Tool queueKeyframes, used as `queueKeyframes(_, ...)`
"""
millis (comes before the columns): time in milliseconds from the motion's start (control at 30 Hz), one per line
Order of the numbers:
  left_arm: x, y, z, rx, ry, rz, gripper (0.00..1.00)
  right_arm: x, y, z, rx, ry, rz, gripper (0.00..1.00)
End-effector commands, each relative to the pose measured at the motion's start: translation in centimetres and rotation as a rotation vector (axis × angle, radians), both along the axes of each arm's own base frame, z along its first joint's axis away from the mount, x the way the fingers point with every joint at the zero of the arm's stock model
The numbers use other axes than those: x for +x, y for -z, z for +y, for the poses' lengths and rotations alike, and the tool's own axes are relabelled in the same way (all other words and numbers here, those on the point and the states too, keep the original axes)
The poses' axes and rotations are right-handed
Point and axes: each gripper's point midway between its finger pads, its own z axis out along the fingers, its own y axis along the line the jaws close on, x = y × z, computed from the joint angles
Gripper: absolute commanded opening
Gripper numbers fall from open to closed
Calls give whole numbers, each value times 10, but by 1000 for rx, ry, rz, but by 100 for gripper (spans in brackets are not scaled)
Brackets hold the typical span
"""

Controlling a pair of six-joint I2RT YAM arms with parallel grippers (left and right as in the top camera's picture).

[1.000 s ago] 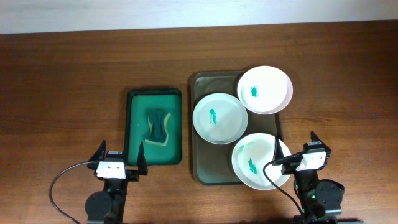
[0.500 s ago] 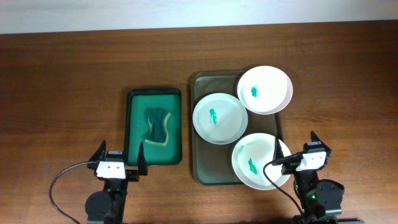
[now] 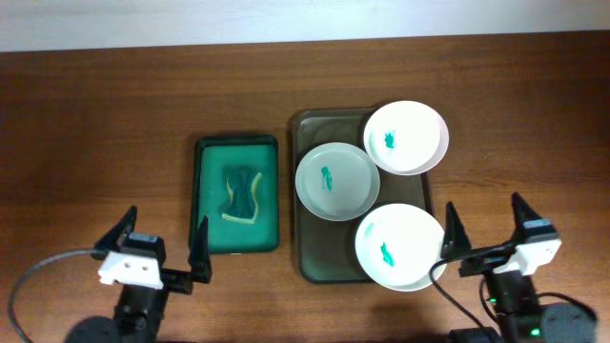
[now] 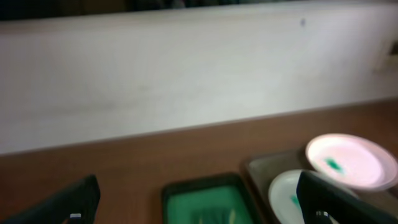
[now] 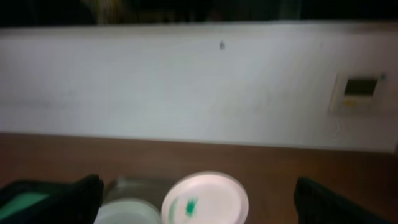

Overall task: Clean dirty plates on tray and stack at the side
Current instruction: 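Move left gripper over the sponge and right gripper to the top plate rim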

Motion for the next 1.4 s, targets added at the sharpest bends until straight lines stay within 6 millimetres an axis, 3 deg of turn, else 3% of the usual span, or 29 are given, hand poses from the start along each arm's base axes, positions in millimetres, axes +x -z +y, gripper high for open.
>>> queueKeyframes(0, 13, -26, -21, 0, 121, 136, 99, 4, -35, 5, 41, -28, 131, 98)
queueKeyframes(67, 27, -23, -25, -1, 138, 320, 99, 14, -39, 9, 37, -39, 343, 98)
queueKeyframes(167, 42, -3, -27, 0, 134, 614, 100, 26, -30, 17, 42, -77, 618, 98)
queueKeyframes(300, 71, 52, -29, 1, 126, 1036, 99, 60, -2, 41, 102, -197, 934, 98)
queueKeyframes(400, 89, 94, -32, -6, 131, 1196, 99, 79, 37, 61, 177, -292, 1122, 99)
queueKeyframes(433, 91, 105, -37, -25, 153, 1248, 93, 83, 50, 63, 191, -299, 1179, 87)
queueKeyframes(467, 95, 118, -41, -42, 170, 1298, 45, 88, 67, 64, 201, -295, 1244, 70)
queueKeyframes(500, 98, 129, -43, -47, 174, 1337, 24, 93, 79, 64, 207, -291, 1290, 61)
queueKeyframes(533, 100, 136, -43, -47, 173, 1360, 18, 95, 87, 64, 211, -288, 1319, 57)
queueKeyframes(600, 105, 154, -46, -60, 182, 1423, 25, 98, 110, 67, 214, -286, 1402, 57)
queueKeyframes(667, 107, 167, -54, -100, 217, 1468, 48, 101, 135, 70, 167, -267, 1467, 57)
queueKeyframes(767, 117, 181, -55, -103, 218, 1477, 52, 109, 159, 84, 77, -265, 1502, 45)
queueKeyframes(900, 126, 183, -52, -75, 199, 1446, 41, 127, 191, 74, -37, -3, 1517, 44)
queueKeyframes(1100, 127, 187, -54, 1, 179, 1435, 35, 147, 245, 83, -93, 16, 1562, 30)
queueKeyframes(1167, 127, 188, -51, 28, 162, 1434, 35, 147, 261, 83, -100, 21, 1594, 23)
queueKeyframes(1233, 128, 189, -49, 27, 139, 1434, 35, 149, 276, 84, -104, 22, 1618, 7)
queueKeyframes(1267, 129, 188, -49, 24, 136, 1431, 35, 150, 281, 85, -105, 22, 1622, 6)
queueKeyframes(1367, 130, 188, -49, 24, 137, 1427, 35, 154, 284, 86, -102, 20, 1609, 17)
